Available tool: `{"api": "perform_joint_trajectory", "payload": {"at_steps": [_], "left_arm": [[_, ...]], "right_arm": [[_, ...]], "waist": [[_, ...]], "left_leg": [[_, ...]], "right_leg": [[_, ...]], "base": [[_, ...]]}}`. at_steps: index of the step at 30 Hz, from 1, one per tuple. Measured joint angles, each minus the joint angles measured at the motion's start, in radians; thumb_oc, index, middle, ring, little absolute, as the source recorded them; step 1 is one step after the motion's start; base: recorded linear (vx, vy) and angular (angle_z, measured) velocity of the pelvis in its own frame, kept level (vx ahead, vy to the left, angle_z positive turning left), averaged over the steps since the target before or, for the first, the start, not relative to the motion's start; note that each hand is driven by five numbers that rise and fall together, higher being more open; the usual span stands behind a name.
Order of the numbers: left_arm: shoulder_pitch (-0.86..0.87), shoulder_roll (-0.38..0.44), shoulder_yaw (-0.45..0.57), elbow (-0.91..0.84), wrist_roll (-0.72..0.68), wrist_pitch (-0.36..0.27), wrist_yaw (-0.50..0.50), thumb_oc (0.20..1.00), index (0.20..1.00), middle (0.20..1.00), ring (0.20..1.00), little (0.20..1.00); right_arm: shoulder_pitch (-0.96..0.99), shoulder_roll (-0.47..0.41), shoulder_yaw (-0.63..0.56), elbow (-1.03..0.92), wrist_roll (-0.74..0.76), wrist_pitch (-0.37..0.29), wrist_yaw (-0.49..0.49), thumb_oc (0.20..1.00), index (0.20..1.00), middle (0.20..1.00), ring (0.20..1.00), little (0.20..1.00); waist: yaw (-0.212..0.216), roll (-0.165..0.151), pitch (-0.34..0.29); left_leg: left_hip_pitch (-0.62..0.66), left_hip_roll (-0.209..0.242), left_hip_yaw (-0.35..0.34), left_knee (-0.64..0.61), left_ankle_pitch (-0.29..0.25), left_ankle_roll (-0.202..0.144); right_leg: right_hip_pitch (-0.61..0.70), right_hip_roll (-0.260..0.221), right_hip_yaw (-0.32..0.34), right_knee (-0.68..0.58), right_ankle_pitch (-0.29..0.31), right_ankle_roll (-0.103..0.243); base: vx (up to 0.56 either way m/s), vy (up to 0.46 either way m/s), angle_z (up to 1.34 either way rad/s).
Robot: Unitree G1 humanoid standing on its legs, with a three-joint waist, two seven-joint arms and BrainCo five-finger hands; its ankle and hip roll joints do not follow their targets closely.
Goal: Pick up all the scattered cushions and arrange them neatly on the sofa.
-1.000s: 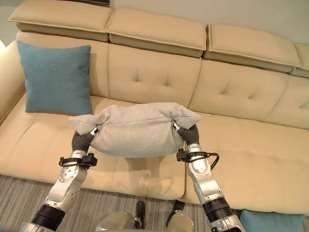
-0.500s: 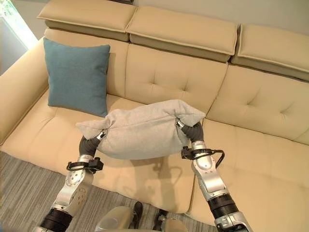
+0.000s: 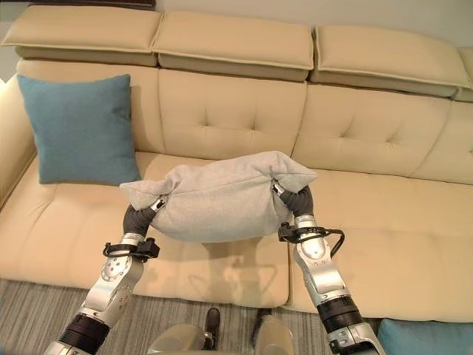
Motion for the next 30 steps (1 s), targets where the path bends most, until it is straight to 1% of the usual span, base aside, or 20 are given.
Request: {"api": "perform_joint_trajectory", "payload": {"at_steps": [1, 2, 3, 4, 5, 6, 7, 8, 11, 13, 16, 17, 18, 20, 24, 26, 27, 30], "left_arm": [[0.0, 0.005, 0.004, 0.0, 0.0, 0.0, 0.0, 0.2, 0.2, 0.2, 0.2, 0.2], [0.001, 0.008, 0.013, 0.0, 0.0, 0.0, 0.0, 0.2, 0.2, 0.2, 0.2, 0.2], [0.013, 0.01, 0.024, 0.0, 0.0, 0.0, 0.0, 0.2, 0.2, 0.2, 0.2, 0.2], [0.028, 0.009, 0.037, 0.0, 0.0, 0.0, 0.0, 0.2, 0.2, 0.2, 0.2, 0.2], [0.039, 0.012, 0.042, 0.0, -0.001, 0.0, 0.0, 0.2, 0.2, 0.2, 0.2, 0.2], [0.045, 0.003, 0.041, -0.001, -0.002, 0.0, 0.0, 0.2, 0.2, 0.2, 0.2, 0.2], [0.052, -0.01, 0.036, -0.002, -0.002, 0.0, -0.001, 0.2, 0.2, 0.2, 0.2, 0.2], [0.055, -0.015, 0.032, -0.005, -0.002, 0.0, -0.001, 0.2, 0.2, 0.2, 0.2, 0.2], [0.053, -0.014, 0.024, -0.018, -0.001, 0.0, -0.001, 0.2, 0.2, 0.2, 0.2, 0.2], [0.053, -0.014, 0.021, -0.029, 0.0, 0.0, -0.001, 0.2, 0.2, 0.2, 0.2, 0.2], [0.036, -0.014, 0.009, -0.033, 0.002, 0.0, 0.0, 0.2, 0.2, 0.2, 0.2, 0.2], [0.015, -0.014, 0.001, -0.033, 0.006, 0.0, 0.002, 0.2, 0.2, 0.2, 0.2, 0.2], [0.002, -0.015, -0.001, -0.033, 0.008, 0.001, 0.003, 0.2, 0.2, 0.2, 0.2, 0.2], [-0.04, -0.015, -0.004, -0.03, 0.012, 0.001, 0.017, 0.2, 0.2, 0.2, 0.2, 0.2], [-0.235, -0.004, -0.003, 0.013, 0.017, 0.0, 0.079, 0.2, 0.2, 0.2, 0.2, 0.2], [-0.356, 0.004, -0.008, 0.064, 0.023, -0.008, 0.132, 0.2, 0.2, 0.2, 0.2, 0.2], [-0.48, 0.01, -0.01, 0.125, 0.039, -0.013, 0.176, 0.2, 0.2, 0.2, 0.2, 0.2], [-0.633, 0.02, -0.016, 0.173, 0.048, -0.015, 0.229, 0.2, 0.2, 0.2, 0.2, 0.2]], "right_arm": [[0.001, 0.0, 0.007, 0.001, 0.0, 0.001, 0.0, 0.2, 0.2, 0.2, 0.2, 0.2], [0.003, 0.0, 0.016, 0.002, 0.0, 0.002, 0.0, 0.2, 0.2, 0.2, 0.2, 0.2], [0.003, 0.002, 0.029, 0.003, 0.0, 0.003, 0.0, 0.2, 0.2, 0.2, 0.2, 0.2], [0.002, 0.002, 0.044, 0.002, 0.0, 0.003, 0.002, 0.2, 0.2, 0.2, 0.2, 0.2], [0.004, 0.0, 0.05, 0.002, 0.0, 0.004, 0.004, 0.2, 0.2, 0.2, 0.2, 0.2], [0.002, -0.003, 0.047, 0.002, 0.0, 0.004, 0.006, 0.2, 0.2, 0.2, 0.2, 0.2], [0.005, -0.004, 0.038, 0.002, 0.0, 0.004, 0.006, 0.2, 0.2, 0.2, 0.2, 0.2], [0.007, -0.006, 0.034, 0.002, 0.0, 0.004, 0.006, 0.2, 0.2, 0.2, 0.2, 0.2], [0.007, -0.011, 0.019, 0.002, 0.001, 0.004, 0.007, 0.2, 0.2, 0.2, 0.2, 0.2], [0.007, -0.013, 0.01, 0.002, 0.001, 0.004, 0.007, 0.2, 0.2, 0.2, 0.2, 0.2], [0.006, -0.015, -0.008, 0.002, 0.001, 0.003, 0.005, 0.2, 0.2, 0.2, 0.2, 0.2], [0.001, -0.016, -0.016, 0.002, 0.001, 0.003, 0.004, 0.2, 0.2, 0.2, 0.2, 0.2], [-0.002, -0.016, -0.021, 0.002, 0.002, 0.003, 0.0, 0.2, 0.2, 0.2, 0.2, 0.2], [-0.027, -0.012, -0.019, 0.004, 0.002, 0.003, -0.01, 0.2, 0.2, 0.2, 0.2, 0.2], [-0.198, -0.049, -0.019, 0.058, 0.007, 0.003, -0.054, 0.2, 0.2, 0.2, 0.2, 0.2], [-0.3, -0.054, -0.011, 0.113, 0.01, 0.002, -0.09, 0.2, 0.2, 0.2, 0.2, 0.2], [-0.401, -0.069, -0.002, 0.155, 0.01, 0.002, -0.121, 0.2, 0.2, 0.2, 0.2, 0.2], [-0.528, -0.087, -0.001, 0.208, 0.009, 0.002, -0.161, 0.2, 0.2, 0.2, 0.2, 0.2]], "waist": [[0.001, -0.001, 0.001], [0.004, -0.006, 0.003], [0.006, -0.017, 0.004], [0.009, -0.034, -0.001], [0.009, -0.048, -0.003], [0.008, -0.046, -0.003], [0.003, -0.042, -0.003], [-0.002, -0.041, -0.004], [-0.01, -0.042, -0.003], [-0.024, -0.038, -0.005], [-0.036, -0.025, -0.009], [-0.039, -0.018, -0.008], [-0.039, -0.013, -0.008], [-0.052, -0.003, -0.009], [-0.059, 0.026, 0.005], [-0.061, 0.035, 0.011], [-0.064, 0.043, 0.016], [-0.072, 0.053, 0.044]], "left_leg": [[-0.013, 0.003, -0.011, 0.0, 0.006, -0.007], [-0.02, 0.008, -0.018, 0.0, 0.015, -0.017], [-0.02, 0.008, -0.017, -0.001, 0.017, -0.023], [-0.02, 0.003, -0.019, -0.001, 0.018, -0.034], [-0.022, 0.001, -0.032, -0.002, 0.02, -0.048], [-0.03, 0.016, -0.043, -0.004, 0.026, -0.065], [-0.029, 0.04, -0.066, -0.027, 0.043, -0.092], [-0.029, 0.06, -0.075, -0.044, 0.057, -0.111], [-0.03, 0.117, -0.094, -0.076, 0.079, -0.144], [-0.031, 0.14, -0.101, -0.091, 0.089, -0.159], [-0.053, 0.154, -0.105, -0.094, 0.096, -0.165], [-0.067, 0.154, -0.115, -0.099, 0.104, -0.164], [-0.071, 0.154, -0.114, -0.108, 0.11, -0.163], [-0.095, 0.15, -0.112, -0.105, 0.112, -0.16], [-0.168, 0.136, -0.1, -0.107, 0.138, -0.149], [-0.181, 0.127, -0.088, -0.106, 0.139, -0.147], [-0.221, 0.123, -0.087, -0.101, 0.146, -0.143], [-0.258, 0.118, -0.086, -0.1, 0.156, -0.139]], "right_leg": [[0.04, -0.004, 0.015, -0.092, 0.013, 0.019], [0.078, -0.004, 0.008, -0.182, 0.037, 0.03], [0.108, -0.007, -0.031, -0.233, 0.071, 0.025], [0.121, -0.002, -0.052, -0.242, 0.107, 0.02], [0.136, 0.008, -0.076, -0.253, 0.102, 0.016], [0.148, 0.026, -0.083, -0.278, 0.098, 0.013], [0.162, 0.053, -0.11, -0.302, 0.097, 0.004], [0.163, 0.073, -0.125, -0.309, 0.096, -0.007], [0.156, 0.13, -0.145, -0.31, 0.08, -0.037], [0.148, 0.157, -0.152, -0.309, 0.074, -0.058], [0.125, 0.17, -0.154, -0.309, 0.077, -0.066], [0.11, 0.17, -0.154, -0.309, 0.081, -0.071], [0.101, 0.17, -0.154, -0.309, 0.083, -0.074], [0.077, 0.164, -0.153, -0.308, 0.089, -0.077], [-0.002, 0.15, -0.146, -0.308, 0.117, -0.075], [-0.021, 0.139, -0.134, -0.305, 0.122, -0.072], [-0.061, 0.136, -0.129, -0.306, 0.135, -0.072], [-0.096, 0.13, -0.126, -0.307, 0.145, -0.071]], "base": [[0.12, -0.165, 0.25], [0.14, -0.189, 0.33], [0.12, -0.181, 0.26], [0.13, -0.195, 0.27], [0.11, -0.172, 0.27], [0.1, -0.174, 0.39], [0.06, -0.164, 0.36], [0.06, -0.174, 0.32], [0.05, -0.096, 0.11], [0.02, -0.022, -0.02], [0.01, -0.001, 0.0], [0.0, 0.022, 0.09], [-0.05, 0.058, 0.05], [-0.08, 0.081, -0.02], [-0.05, 0.07, -0.05], [-0.07, 0.12, -0.11], [-0.05, 0.094, -0.05], [-0.03, 0.058, 0.0]]}}
